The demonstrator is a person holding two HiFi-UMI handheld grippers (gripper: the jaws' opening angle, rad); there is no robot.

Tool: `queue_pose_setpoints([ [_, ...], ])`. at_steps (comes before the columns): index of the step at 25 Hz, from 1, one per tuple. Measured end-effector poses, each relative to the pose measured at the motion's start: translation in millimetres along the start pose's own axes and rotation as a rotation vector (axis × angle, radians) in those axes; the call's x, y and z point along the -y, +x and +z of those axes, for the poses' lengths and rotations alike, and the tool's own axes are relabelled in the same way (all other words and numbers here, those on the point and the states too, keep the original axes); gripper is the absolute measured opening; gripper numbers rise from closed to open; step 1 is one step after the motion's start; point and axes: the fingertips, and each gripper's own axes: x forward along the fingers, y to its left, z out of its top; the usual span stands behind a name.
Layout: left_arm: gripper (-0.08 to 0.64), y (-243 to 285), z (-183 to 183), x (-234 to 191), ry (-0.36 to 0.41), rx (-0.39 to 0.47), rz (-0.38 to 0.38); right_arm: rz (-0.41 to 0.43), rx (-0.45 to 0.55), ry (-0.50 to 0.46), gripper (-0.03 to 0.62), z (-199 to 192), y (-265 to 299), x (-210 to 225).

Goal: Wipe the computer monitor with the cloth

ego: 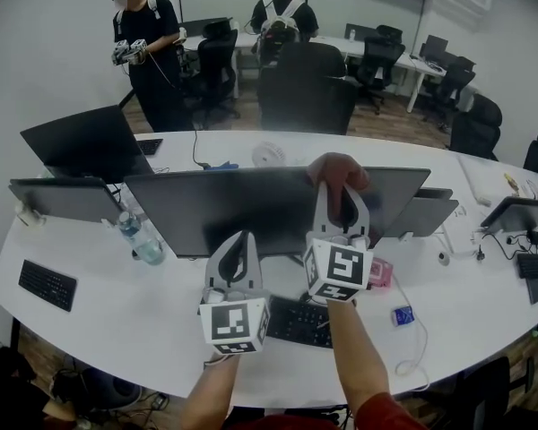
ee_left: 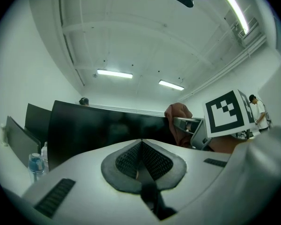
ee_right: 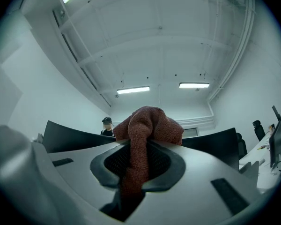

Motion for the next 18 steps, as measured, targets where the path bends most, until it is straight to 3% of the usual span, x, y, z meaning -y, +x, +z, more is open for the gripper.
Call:
queue_pose_setpoints([
  [18, 0.023, -57.0, 0.9, -133.0, 0.003, 0.005, 0.136, 0.143, 0.024, 0.021, 0.078, 4.1, 14.6, -165.4],
])
